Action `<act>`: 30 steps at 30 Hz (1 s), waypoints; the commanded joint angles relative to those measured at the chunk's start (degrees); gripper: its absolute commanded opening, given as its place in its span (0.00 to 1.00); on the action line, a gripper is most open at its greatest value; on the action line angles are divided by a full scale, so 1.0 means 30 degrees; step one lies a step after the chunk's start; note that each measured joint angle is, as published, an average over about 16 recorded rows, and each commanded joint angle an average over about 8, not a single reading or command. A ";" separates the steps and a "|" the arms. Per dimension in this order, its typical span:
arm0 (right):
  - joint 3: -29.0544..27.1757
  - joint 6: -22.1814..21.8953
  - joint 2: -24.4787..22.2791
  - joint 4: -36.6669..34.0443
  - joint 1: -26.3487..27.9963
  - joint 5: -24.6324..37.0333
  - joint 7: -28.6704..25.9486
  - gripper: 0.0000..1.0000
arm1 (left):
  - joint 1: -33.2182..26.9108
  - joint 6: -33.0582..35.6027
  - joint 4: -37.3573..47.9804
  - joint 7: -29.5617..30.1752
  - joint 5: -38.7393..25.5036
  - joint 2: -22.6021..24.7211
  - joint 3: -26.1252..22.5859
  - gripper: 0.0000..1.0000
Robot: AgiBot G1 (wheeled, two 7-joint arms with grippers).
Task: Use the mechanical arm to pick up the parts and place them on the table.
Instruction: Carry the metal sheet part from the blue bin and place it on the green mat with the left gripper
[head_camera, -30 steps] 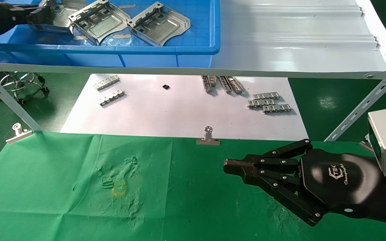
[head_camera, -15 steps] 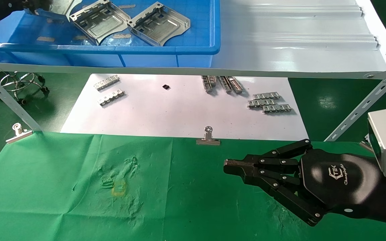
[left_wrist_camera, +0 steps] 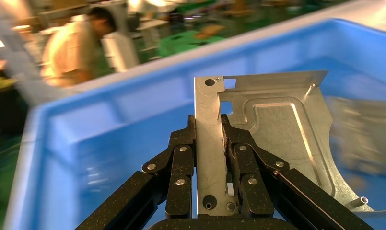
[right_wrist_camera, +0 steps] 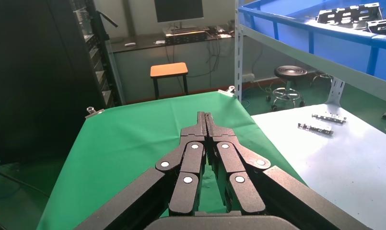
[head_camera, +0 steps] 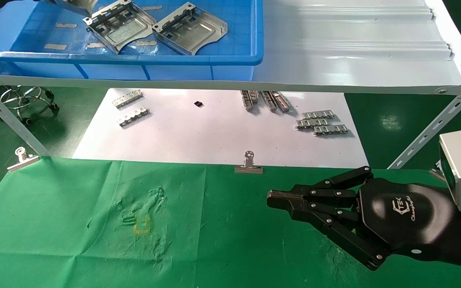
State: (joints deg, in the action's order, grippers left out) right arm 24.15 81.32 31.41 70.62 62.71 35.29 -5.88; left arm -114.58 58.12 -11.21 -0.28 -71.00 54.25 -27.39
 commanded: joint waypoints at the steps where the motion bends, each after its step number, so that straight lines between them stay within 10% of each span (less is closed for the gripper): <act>1: 0.0000 0.0000 0.0000 0.0000 0.0000 0.0000 0.0000 0.00 | 0.0171 0.1488 -0.0285 -0.0235 0.0253 -0.0403 0.0105 0.00; 13: 0.0000 0.0000 0.0000 0.0000 0.0000 0.0000 0.0000 0.00 | 0.1926 1.0808 -0.2820 -0.3296 0.2176 -0.2455 0.0124 0.00; 30: 0.0000 0.0000 0.0000 0.0000 0.0000 0.0000 0.0000 0.00 | 0.8025 1.1007 -1.0752 -0.7077 0.5399 -0.5949 -0.5117 0.00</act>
State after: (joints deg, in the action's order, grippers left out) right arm 24.15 81.31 31.41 70.62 62.71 35.29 -5.88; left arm -91.41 91.20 -41.68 -21.76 -55.34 37.23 -42.44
